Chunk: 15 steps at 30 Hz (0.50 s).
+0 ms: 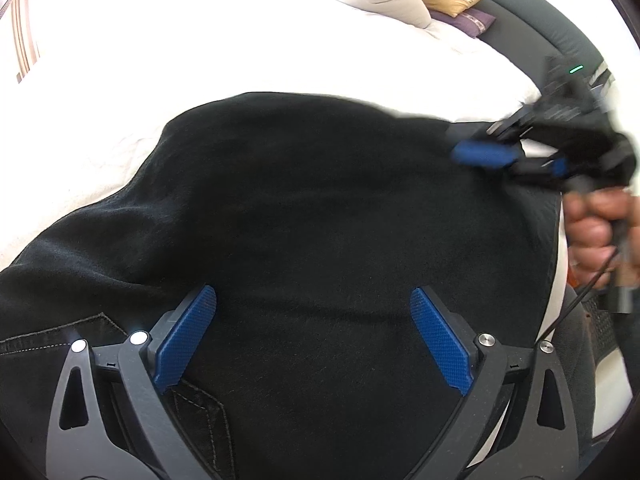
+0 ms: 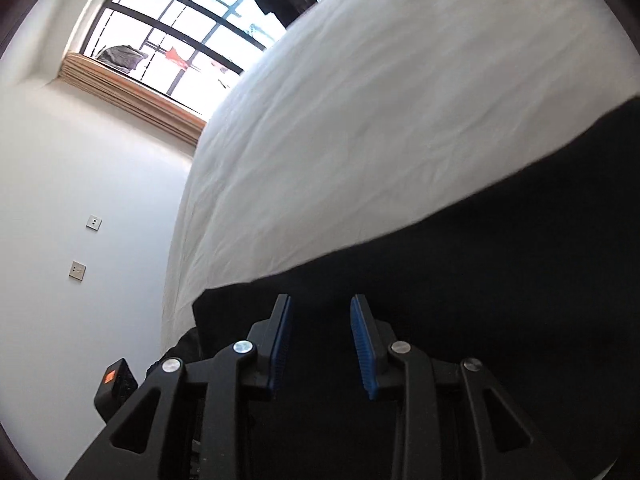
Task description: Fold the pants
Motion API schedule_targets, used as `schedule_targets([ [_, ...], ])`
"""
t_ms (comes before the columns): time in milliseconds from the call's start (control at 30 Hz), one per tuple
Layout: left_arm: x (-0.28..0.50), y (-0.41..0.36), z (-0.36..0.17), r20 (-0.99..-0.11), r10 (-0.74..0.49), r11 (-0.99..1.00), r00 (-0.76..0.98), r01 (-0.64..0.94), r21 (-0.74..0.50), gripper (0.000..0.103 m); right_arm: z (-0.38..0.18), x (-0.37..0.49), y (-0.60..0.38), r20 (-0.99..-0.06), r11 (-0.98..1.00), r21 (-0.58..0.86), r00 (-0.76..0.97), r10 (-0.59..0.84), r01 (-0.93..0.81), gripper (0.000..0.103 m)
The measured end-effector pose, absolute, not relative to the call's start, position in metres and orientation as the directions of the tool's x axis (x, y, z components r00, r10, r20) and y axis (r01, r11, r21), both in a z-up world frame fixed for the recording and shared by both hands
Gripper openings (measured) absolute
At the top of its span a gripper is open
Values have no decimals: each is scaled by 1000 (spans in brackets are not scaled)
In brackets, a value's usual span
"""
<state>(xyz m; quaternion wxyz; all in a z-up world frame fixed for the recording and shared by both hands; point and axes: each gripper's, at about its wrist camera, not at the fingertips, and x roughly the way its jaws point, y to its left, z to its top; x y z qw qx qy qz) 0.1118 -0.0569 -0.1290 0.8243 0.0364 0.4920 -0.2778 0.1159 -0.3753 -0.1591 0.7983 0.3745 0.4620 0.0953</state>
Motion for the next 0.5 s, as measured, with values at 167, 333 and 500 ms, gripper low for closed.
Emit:
schedule_targets([
  [167, 126, -46, -114, -811, -441, 851, 385, 467, -241, 99, -189, 106, -433, -652, 621, 716, 624, 432, 318, 0],
  [333, 152, -46, -92, -774, -494, 821, 395, 504, -267, 99, -178, 60, -485, -718, 588, 642, 655, 236, 492, 4],
  [500, 187, -64, -115, -817, -501, 775, 285, 568, -277, 99, -165, 38, -451, -629, 626, 716, 675, 386, 309, 45],
])
